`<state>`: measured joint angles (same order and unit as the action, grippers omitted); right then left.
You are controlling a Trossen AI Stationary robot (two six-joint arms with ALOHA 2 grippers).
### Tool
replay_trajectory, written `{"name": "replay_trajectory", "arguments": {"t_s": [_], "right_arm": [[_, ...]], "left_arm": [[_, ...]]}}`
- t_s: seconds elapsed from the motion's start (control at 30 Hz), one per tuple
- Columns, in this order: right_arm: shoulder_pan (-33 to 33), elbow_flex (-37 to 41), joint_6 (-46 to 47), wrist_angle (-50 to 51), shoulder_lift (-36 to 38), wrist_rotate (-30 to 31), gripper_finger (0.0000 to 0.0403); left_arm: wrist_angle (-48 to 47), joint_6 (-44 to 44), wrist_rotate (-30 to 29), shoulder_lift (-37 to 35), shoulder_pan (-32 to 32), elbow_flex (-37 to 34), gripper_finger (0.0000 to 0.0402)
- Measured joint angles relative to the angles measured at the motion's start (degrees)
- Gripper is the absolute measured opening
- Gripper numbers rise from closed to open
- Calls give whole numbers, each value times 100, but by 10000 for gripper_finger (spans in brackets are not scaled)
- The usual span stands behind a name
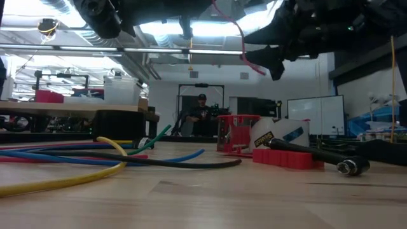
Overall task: Coil cords
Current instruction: Coil the red wire onto the spool
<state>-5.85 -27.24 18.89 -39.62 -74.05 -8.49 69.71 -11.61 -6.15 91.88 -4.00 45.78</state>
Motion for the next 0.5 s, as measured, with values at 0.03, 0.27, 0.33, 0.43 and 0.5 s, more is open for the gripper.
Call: {"name": "replay_trajectory", "arguments": {"t_s": [0.03,0.27,0.33,0.43,0.5], "right_arm": [[3,-75,-34,6,-72,-2,214],[0,-342,-122,69,-341,-342,203],[0,-363,-122,58,-371,-412,185],[0,-361,-122,79,-369,-418,146],[-1,-361,-122,73,-369,-421,114]], "left_arm": [[0,4,-1,0,-1,0,0],[-9,5,-9,0,-5,0,0],[-6,5,-7,0,-3,0,0],[-9,5,-7,0,-5,0,0],[-9,5,-7,0,-5,0,0]]}}
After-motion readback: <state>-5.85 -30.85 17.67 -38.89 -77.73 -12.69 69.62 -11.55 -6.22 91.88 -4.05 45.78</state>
